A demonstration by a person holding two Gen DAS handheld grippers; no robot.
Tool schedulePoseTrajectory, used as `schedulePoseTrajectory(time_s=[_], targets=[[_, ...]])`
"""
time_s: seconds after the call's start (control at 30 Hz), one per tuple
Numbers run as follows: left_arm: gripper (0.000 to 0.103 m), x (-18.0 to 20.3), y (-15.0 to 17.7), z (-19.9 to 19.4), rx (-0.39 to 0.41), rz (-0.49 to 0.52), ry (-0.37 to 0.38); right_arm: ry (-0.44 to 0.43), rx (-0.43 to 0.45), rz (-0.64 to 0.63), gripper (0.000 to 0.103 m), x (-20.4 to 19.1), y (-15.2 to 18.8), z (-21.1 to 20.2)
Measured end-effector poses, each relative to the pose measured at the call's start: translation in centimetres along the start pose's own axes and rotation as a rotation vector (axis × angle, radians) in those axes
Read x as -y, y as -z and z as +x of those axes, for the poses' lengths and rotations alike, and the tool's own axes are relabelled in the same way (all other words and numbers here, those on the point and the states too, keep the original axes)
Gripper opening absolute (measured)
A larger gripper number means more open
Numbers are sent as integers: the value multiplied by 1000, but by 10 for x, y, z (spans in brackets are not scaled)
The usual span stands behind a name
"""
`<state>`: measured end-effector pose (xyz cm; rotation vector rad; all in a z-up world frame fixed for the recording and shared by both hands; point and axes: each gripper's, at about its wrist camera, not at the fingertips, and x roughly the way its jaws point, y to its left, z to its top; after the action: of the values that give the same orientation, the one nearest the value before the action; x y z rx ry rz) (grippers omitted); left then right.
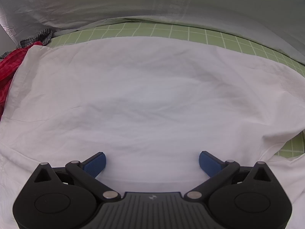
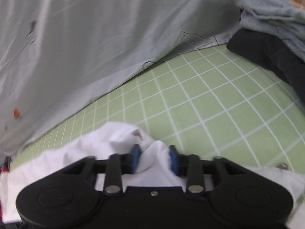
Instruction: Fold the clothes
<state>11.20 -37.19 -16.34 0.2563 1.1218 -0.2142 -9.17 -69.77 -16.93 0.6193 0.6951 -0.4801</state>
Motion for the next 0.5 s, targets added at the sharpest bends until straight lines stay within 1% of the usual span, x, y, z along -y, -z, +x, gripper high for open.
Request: schedulePoseTrajectory(time_s=[0.03, 0.1, 0.2, 0.27, 0.33, 0.4, 0.47, 0.5], targets=[[103, 0, 0, 0, -1, -1, 1, 8, 10, -19, 17, -7, 10, -8], [103, 0, 0, -1, 1, -3, 1, 19, 5, -54, 15, -21, 33, -26], [103, 0, 1, -2, 9, -4, -1, 34, -8, -107, 14, -41, 68, -53], [103, 1, 1, -2, 12, -4, -2, 43, -23, -136, 14, -50, 83, -65], [103, 0, 1, -2, 11, -5, 0, 42, -32, -130, 15, -51, 87, -73], [103, 0, 1, -1, 8, -5, 3, 40, -21, -80, 18, -44, 83, -78], [103, -1, 0, -1, 6, -7, 9, 48, 0, -28, 24, -36, 76, -84], [103, -2, 1, -1, 5, -8, 12, 61, 19, -3, 30, -32, 72, -88]])
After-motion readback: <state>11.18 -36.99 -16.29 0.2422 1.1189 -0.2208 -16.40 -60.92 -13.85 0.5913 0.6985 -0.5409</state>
